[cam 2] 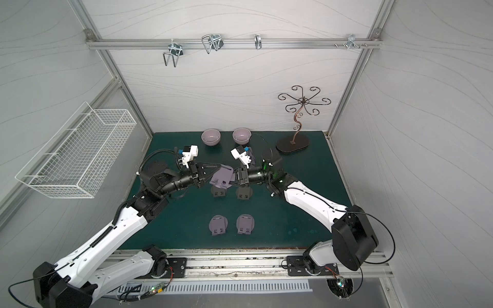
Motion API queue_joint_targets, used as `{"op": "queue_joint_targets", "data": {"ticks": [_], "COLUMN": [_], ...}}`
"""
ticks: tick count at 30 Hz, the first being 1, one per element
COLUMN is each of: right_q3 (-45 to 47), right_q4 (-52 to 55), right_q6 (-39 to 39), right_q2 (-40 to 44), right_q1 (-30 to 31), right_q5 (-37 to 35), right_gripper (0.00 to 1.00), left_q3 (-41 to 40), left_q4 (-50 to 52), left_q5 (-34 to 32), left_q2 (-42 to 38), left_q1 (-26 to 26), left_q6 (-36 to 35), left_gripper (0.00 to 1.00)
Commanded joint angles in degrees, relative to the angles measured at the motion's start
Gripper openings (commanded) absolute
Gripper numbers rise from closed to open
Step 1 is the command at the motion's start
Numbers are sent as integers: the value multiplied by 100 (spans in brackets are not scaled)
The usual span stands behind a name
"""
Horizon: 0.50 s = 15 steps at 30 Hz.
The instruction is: Open the phone stand
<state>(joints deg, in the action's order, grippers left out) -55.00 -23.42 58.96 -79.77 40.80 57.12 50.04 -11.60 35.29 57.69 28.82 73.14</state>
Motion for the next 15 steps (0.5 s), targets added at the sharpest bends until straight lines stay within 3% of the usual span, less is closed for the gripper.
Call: {"op": "queue_joint_targets", "data": {"ticks": [1,5,9,15], "right_q3": [631,1082,1251,1453], "right_q4": [1374,1076,1082,777], "right_q6": [87,474,584,946], "right_q2": [-273,-321,-354,-202], "right_q1": [400,402,394,140], "right_q5": [619,735,868,1071], "right_gripper": [0,0,0,0], "left_q3": [1173,1490,1432,1318], "left_q4": [-2019,-2084,-2748,-2359], "left_q5": [-145,-168,-328,-548], "left_q2": [41,73,43,-478], "left_q1": [4,-197,-637,-1204], "left_q6": [-196,-465,-68,-277], "left_gripper": [0,0,0,0]}}
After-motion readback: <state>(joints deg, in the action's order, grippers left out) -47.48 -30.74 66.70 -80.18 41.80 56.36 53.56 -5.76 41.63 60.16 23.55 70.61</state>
